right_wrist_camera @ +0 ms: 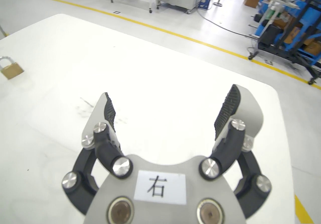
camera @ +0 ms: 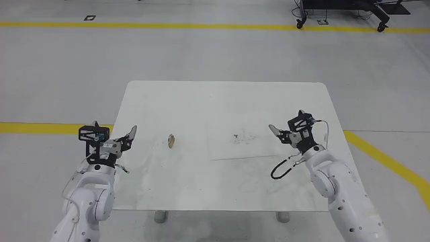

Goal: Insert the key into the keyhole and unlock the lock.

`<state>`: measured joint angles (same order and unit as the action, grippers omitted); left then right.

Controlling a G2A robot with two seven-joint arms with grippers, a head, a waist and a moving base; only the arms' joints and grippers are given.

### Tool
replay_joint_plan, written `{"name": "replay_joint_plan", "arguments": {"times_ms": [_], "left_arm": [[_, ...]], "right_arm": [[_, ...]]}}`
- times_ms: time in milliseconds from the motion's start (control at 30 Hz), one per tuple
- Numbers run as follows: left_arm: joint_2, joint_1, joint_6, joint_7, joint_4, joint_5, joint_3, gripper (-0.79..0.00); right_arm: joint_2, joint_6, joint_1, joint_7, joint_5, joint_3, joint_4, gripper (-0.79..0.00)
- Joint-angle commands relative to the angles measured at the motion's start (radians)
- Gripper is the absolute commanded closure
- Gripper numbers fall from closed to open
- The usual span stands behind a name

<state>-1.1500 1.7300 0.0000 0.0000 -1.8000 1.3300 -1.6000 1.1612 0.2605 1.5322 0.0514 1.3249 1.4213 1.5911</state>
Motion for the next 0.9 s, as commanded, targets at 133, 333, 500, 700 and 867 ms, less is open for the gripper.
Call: {"name": "replay_joint_plan", "arguments": {"times_ms": [133,333,500,700,867], "left_arm": [[0.0,0.0,0.0,0.0,0.0,0.0,0.0,-0.785],[0.0,0.0,0.0,0.0,0.0,0.0,0.0,-0.785],[0.0,0.0,0.0,0.0,0.0,0.0,0.0,-0.785],[0.0,0.0,0.0,0.0,0.0,0.0,0.0,-0.785],[0.0,0.0,0.0,0.0,0.0,0.0,0.0,-0.785]], "right_arm": [[0.013,0.166,-0.144,-0.025,-0.006,-0.114,-0.174,-0.785],[0.033,0.321,-0.301,-0.05,-0.011,-0.223,-0.367,-0.785],[0.048,0.395,-0.387,-0.151,0.06,-0.308,-0.462,-0.785],[0.049,0.455,-0.468,-0.273,0.229,-0.374,-0.546,-0.502],[0.05,0.502,-0.52,-0.327,0.322,-0.419,-0.608,-0.332]]}}
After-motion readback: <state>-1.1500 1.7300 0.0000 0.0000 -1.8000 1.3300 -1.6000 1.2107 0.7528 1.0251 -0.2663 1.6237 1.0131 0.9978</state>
